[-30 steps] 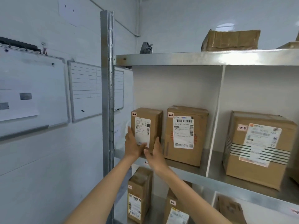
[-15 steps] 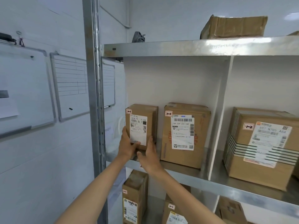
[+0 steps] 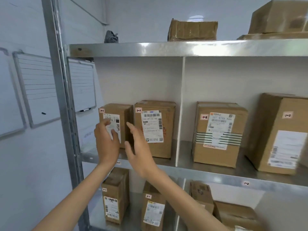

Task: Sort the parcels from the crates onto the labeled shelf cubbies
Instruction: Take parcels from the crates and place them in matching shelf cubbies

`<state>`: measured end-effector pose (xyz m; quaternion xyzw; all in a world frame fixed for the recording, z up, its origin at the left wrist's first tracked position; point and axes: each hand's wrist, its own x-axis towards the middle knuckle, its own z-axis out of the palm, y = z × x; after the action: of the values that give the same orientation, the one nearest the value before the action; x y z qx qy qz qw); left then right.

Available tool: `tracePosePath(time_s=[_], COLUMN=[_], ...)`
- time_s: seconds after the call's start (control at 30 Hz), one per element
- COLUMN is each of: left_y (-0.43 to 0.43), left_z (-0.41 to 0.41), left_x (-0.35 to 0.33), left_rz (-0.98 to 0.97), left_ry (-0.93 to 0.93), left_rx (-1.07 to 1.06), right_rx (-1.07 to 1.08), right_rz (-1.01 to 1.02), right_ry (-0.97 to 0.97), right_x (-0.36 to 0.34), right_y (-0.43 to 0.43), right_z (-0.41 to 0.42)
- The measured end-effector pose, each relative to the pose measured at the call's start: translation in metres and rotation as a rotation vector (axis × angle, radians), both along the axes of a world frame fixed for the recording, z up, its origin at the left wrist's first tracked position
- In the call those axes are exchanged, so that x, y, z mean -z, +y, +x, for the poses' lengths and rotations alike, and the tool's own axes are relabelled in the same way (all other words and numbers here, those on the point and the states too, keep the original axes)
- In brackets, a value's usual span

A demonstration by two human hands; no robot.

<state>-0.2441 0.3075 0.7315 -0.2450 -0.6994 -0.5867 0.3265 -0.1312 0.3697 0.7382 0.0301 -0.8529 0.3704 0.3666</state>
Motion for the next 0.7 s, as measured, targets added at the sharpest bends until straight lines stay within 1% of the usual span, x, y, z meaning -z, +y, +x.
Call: tracePosePath(time_s=[0.07,0.2,0.3,0.37,0.53,0.63,0.7], left_y=[0.006,0.025,0.052,0.079,0.146,0.170,0.179], left_z=[0.029,0.099,0.153,0.189,0.263,0.290,0.301], left_x=[-0.012,-0.030,-0.030,-0.021,0.006,0.020,0.027], left_rz=[0.064,0.133,0.151,0.132,0.040,0.019,-0.032], left_ry=[0.037,0.166,0.216,0.241,0.120,-0.001,-0.063], left_rx=[0.046,0.114,0.190,0.233,0.313,0.329,0.339], right_rx=[0.037,0.120,0.210,0.272,0.342,0.369,0.365], right_rz=[0.027,0.010,-0.001,-0.024,-0.103,-0.079,-0.088], right_ry=[0.066,0.178,0.233,0.232,0.158,0.116,0.074], right_x=[-0.004,-0.006,-0.002,0.005,0.020,0.026,0.030], right_y=[0.014,0.053,0.092,0.123,0.194,0.222,0.233], right_z=[0.028,0.098,0.163,0.206,0.292,0.318,0.326])
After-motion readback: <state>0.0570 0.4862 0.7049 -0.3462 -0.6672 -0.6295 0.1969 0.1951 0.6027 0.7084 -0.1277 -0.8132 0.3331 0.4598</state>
